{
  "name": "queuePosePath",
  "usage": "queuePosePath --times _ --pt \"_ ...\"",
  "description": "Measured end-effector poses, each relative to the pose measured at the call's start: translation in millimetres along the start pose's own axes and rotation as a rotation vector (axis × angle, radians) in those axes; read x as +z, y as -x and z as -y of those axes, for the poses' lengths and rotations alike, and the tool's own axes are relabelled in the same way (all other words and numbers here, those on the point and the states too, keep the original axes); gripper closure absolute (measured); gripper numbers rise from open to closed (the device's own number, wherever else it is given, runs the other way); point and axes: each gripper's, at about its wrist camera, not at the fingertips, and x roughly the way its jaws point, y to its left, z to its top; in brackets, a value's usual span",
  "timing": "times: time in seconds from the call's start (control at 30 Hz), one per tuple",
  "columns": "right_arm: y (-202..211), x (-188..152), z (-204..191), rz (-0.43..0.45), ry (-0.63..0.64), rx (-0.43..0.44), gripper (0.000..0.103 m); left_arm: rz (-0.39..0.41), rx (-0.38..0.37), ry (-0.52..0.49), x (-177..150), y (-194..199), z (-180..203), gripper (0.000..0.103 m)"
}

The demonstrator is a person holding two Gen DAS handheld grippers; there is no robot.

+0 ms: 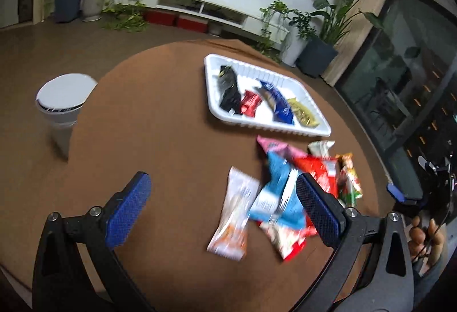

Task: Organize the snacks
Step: 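Withdraw both tools from the tray toward the snack pile, then grasp the white wrapped bun with the left tool while the right tool grasps the orange tube snack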

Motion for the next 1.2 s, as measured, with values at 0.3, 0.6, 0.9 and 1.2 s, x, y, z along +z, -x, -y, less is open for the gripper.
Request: queuePosePath --times 0.3,0.6,0.9,1.2 --pt "5 -12 1 -0.026 0.102 -0.178 0.014 -0.123 0.083 -0.203 -19 -24 18 0.000" --pt "-9 -20 -5 -0.082 0.210 -0.298 0.025 -0.323 0.142 -0.434 -17 -74 38 0.002" --pt "-24 -23 -8 -0.126 0.258 -0.349 0.025 -0.404 0.169 -0.495 -16 -106 43 0.019" --pt "-45 -17 -12 -0.171 0.307 -0.411 0.025 -0.442 0.112 -0.478 -7 -124 45 0.043"
